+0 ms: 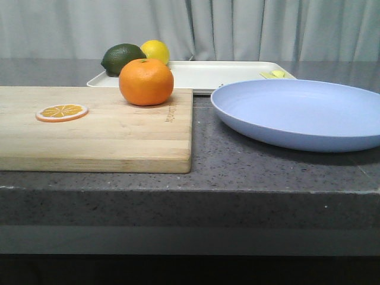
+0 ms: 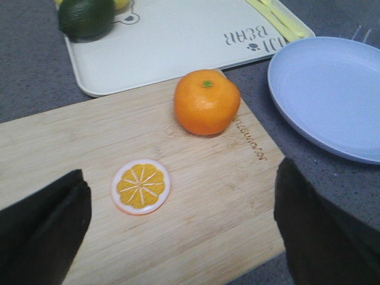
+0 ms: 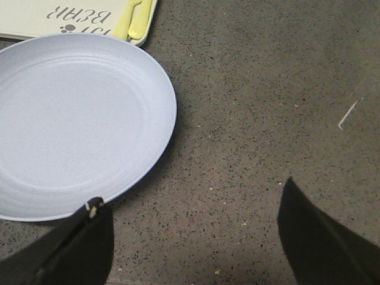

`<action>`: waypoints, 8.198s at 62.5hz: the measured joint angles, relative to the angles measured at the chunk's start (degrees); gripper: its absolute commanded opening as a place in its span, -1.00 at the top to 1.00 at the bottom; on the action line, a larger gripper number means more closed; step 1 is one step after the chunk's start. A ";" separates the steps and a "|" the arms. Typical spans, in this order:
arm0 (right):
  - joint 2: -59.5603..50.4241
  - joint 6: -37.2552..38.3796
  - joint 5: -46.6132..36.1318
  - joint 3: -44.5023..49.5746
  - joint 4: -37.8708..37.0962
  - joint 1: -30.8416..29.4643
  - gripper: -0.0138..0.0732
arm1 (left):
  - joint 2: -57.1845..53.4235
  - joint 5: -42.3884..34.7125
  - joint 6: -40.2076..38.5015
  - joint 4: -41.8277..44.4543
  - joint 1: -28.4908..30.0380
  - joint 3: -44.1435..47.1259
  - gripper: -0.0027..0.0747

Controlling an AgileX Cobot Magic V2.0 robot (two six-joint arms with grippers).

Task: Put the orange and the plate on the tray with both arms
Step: 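Lower the left gripper over the orange on the cutting board, then close the left gripper around the orange and lift it, then carry the orange over the blue plate and open the left gripper, then raise the left gripper away from the plate, then lower the right gripper onto the blue plate's rim and grasp it, then lift the plate with the right gripper and move it over the white tray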

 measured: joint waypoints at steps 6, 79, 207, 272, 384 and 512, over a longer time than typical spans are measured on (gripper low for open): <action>0.00 0.00 0.08 0.00 0.00 0.00 -0.65 | 5.90 -1.38 0.39 0.60 -2.14 -2.70 -0.73; 0.00 -0.13 0.37 0.00 0.00 0.00 -0.65 | 49.44 0.55 0.75 3.42 -3.12 -31.35 -0.73; 0.00 -0.23 0.47 0.00 0.00 0.00 -0.65 | 68.84 9.98 0.75 5.49 -22.90 -60.85 -0.82; 0.00 -0.23 -0.15 0.00 0.00 0.00 -0.65 | 17.88 15.70 -0.77 5.72 -7.11 -22.82 -0.81; 51.78 -14.69 18.77 -22.10 38.55 -15.94 -0.65 | -12.11 15.86 -0.77 1.11 -1.70 0.35 -0.81; 55.17 -12.66 16.24 -22.67 40.30 -15.94 0.84 | -12.11 15.19 -0.77 1.11 -1.70 0.35 -0.81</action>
